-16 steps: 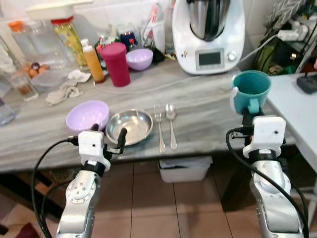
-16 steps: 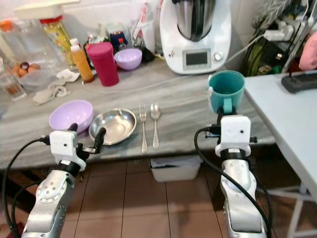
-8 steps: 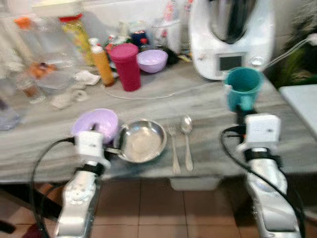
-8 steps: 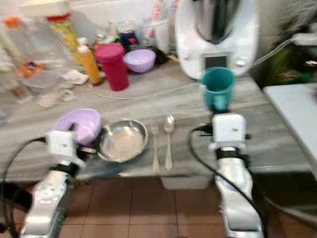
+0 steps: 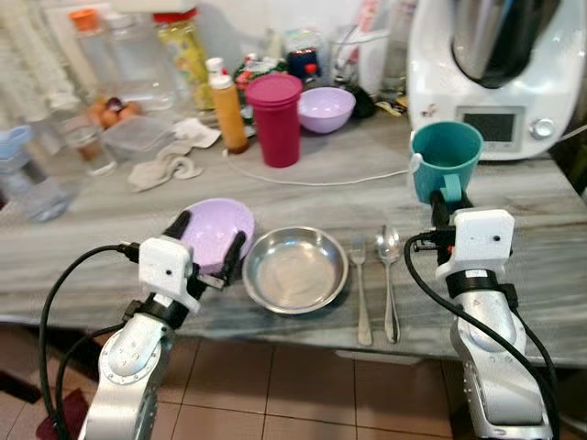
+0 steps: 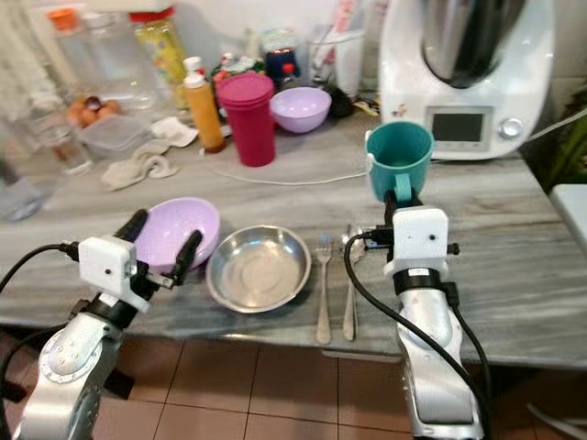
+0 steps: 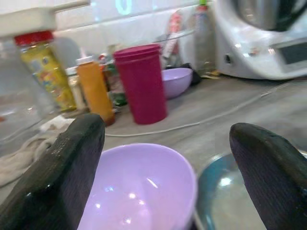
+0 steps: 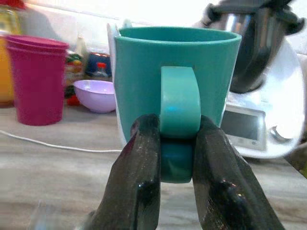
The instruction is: Setting the table
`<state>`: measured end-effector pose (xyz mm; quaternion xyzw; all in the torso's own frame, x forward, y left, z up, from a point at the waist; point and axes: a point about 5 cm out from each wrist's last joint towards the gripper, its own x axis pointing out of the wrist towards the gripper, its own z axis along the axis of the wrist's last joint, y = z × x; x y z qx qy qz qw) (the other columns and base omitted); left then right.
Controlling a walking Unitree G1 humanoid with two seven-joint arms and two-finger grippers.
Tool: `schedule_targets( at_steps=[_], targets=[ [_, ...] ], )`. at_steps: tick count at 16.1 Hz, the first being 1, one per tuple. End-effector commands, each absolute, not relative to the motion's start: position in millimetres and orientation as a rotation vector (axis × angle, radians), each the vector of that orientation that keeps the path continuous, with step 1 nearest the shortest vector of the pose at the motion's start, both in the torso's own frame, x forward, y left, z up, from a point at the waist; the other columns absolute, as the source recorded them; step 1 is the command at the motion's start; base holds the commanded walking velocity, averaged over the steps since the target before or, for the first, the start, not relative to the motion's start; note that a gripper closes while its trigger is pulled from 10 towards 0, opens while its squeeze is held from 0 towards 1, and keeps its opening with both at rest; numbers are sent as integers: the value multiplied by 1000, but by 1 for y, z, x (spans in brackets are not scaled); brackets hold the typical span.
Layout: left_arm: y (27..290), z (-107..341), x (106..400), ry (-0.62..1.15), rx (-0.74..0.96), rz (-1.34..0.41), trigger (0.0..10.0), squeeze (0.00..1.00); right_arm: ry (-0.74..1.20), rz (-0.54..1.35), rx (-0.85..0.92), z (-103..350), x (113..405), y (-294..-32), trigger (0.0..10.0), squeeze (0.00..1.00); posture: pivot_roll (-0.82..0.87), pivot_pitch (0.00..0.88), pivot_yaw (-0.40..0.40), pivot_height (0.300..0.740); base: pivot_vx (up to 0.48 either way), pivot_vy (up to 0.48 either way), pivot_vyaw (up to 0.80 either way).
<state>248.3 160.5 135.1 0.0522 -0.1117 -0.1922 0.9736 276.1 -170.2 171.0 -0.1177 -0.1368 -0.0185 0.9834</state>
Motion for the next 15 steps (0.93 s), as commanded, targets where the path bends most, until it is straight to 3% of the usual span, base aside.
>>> schedule_targets(
  at_steps=[1, 7, 15],
  targets=[
    [160, 135, 242, -217, 112, -452, 10000, 0, -302, -4, -227, 179, 280, -168, 10000, 0, -173, 78, 76, 740, 0, 0, 0],
    [156, 131, 234, -138, 79, -670, 10000, 0, -305, 188, -195, 191, 317, -154, 10000, 0, -158, 115, 80, 740, 0, 0, 0],
    [158, 118, 230, -103, 70, -733, 10000, 0, -189, 321, -67, 166, 349, -134, 10000, 0, -148, 129, 93, 740, 0, 0, 0]
  ],
)
